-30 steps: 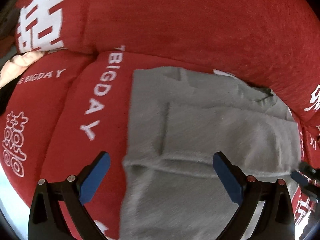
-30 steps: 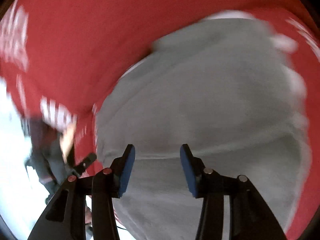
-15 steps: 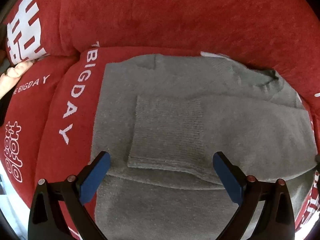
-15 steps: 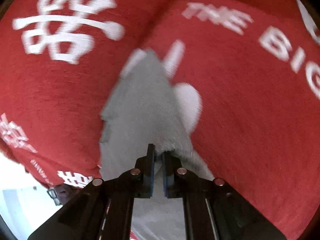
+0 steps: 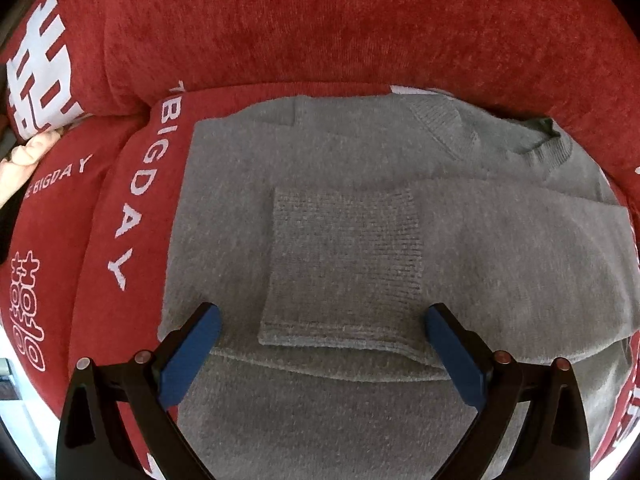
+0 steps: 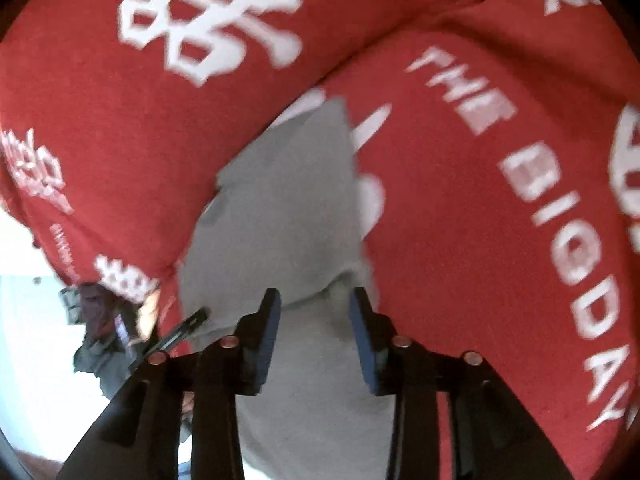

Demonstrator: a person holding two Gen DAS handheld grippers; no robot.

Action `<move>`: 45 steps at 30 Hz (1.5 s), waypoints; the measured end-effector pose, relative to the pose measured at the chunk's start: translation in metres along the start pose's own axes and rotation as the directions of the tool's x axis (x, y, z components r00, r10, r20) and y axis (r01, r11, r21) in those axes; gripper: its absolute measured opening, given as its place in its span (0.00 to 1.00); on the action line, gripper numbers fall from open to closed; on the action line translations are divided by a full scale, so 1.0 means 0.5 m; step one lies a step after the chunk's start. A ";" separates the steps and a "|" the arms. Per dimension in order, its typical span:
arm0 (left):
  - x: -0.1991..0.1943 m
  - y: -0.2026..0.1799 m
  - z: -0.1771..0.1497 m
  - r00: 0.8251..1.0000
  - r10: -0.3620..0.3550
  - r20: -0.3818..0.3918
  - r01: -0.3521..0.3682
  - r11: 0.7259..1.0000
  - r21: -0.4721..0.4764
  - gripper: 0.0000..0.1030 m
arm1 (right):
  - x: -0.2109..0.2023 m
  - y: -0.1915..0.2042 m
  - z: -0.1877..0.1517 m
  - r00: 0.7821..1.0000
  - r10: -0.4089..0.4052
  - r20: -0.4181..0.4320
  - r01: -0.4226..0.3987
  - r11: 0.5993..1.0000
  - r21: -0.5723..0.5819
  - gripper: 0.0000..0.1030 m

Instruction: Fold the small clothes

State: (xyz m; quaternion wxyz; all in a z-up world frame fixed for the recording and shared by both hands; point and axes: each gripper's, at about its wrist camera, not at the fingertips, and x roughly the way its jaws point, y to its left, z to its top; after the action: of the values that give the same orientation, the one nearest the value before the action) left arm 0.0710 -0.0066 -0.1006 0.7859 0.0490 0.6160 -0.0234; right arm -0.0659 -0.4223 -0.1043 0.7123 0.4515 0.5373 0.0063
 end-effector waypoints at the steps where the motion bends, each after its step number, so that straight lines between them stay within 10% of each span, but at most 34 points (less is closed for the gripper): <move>1: -0.001 -0.001 -0.001 1.000 0.001 0.000 -0.001 1.000 -0.002 1.00 | 0.005 -0.010 0.013 1.000 -0.018 0.007 0.018 1.000 0.018 0.42; 7: 0.003 0.001 -0.002 1.000 -0.016 0.004 0.016 1.000 -0.005 1.00 | 0.098 -0.033 0.069 0.997 0.045 -0.060 -0.040 0.995 0.086 0.42; 9: 0.008 0.009 -0.001 0.999 -0.034 -0.003 0.034 0.999 -0.017 1.00 | 0.102 -0.031 0.082 0.995 0.074 -0.066 -0.068 0.993 0.096 0.10; 18: 0.014 0.021 0.014 0.997 -0.064 -0.044 0.063 0.998 -0.031 1.00 | 0.099 0.004 0.107 0.977 -0.204 -0.056 0.197 0.975 -0.106 0.02; 28: -0.028 0.048 0.048 0.999 -0.005 0.041 0.006 0.999 -0.035 1.00 | 0.039 0.077 0.073 0.971 -0.232 0.060 0.238 0.959 -0.155 0.10; 36: 0.007 0.046 0.018 0.998 0.064 0.007 -0.064 0.997 0.032 1.00 | 0.171 0.143 0.043 0.948 -0.313 -0.050 0.284 0.910 -0.303 0.10; 45: -0.020 0.054 0.015 0.998 0.069 -0.010 -0.068 0.996 0.052 1.00 | 0.118 0.127 0.018 0.954 -0.298 -0.033 0.279 0.920 -0.275 0.14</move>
State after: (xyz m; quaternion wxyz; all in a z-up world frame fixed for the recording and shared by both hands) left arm 0.0784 0.0194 -0.0879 0.7811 0.0904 0.6177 -0.0122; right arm -0.0040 -0.3613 -0.1077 0.7394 0.2667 0.6181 -0.0097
